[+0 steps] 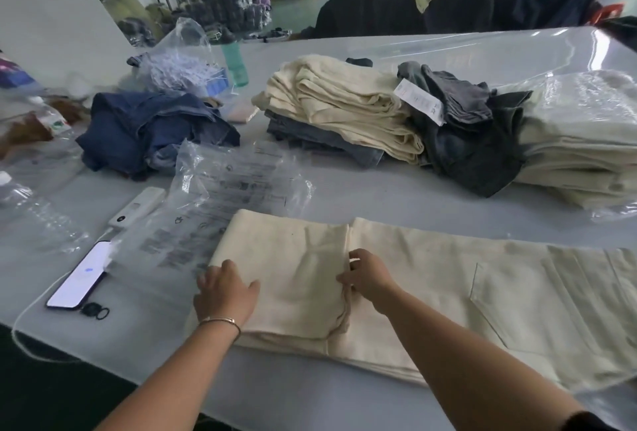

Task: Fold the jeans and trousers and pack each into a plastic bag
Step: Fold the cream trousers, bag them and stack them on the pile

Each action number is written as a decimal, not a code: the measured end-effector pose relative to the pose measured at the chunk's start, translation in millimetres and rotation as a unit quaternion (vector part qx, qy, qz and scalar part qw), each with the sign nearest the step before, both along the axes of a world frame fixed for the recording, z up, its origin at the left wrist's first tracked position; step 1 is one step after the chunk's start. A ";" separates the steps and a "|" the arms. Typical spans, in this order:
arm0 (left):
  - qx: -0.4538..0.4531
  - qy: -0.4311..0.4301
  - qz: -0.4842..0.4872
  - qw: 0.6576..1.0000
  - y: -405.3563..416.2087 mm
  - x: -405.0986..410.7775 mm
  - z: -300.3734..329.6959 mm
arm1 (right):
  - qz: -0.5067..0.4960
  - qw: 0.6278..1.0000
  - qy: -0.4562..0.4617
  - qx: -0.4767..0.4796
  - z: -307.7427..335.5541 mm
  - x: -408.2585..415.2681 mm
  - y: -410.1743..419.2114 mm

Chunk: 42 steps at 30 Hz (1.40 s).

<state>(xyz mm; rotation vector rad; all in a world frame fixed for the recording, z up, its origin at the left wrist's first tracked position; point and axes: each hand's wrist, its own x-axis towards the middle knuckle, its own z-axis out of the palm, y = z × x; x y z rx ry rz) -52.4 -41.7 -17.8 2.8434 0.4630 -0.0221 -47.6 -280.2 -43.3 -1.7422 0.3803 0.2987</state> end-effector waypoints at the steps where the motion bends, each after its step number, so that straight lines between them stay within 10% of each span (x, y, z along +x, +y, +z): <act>1: -0.009 0.044 0.042 0.998 11.3 5.6 -0.7 | -0.016 1.000 0.002 0.017 -1.2 -1.1 -0.9; 6: -0.080 0.070 0.129 0.986 44.1 30.9 -2.8 | -0.057 0.996 0.016 0.064 -6.6 -8.3 -5.6; 15: -0.462 -0.049 -0.042 0.884 75.9 86.3 56.6 | -0.276 0.938 -0.051 0.204 -18.6 -23.6 -8.3; 20: -0.304 -0.031 -0.108 0.946 99.1 85.6 18.3 | -0.284 0.944 -0.065 0.152 -21.1 -21.7 5.0; 23: -0.210 -0.022 -0.124 0.970 109.1 77.4 -25.5 | -0.159 0.964 -0.095 -0.192 -27.9 -28.4 21.3; 27: -0.102 -0.026 -0.123 0.987 110.1 78.9 -35.5 | 0.099 0.836 -0.084 -0.532 -47.3 -38.8 40.1; 31: 0.023 -0.090 -0.135 0.986 94.4 75.0 -26.7 | 0.148 0.808 -0.068 -0.566 -46.5 -36.0 43.4; 35: 0.050 -0.239 -0.359 0.901 39.3 60.2 -12.5 | 0.184 0.809 -0.063 -0.555 -39.1 -28.9 45.5; 42: 0.068 0.107 -0.433 0.893 -52.7 16.4 -33.5 | 0.148 0.807 -0.018 -0.572 -32.9 -5.7 17.5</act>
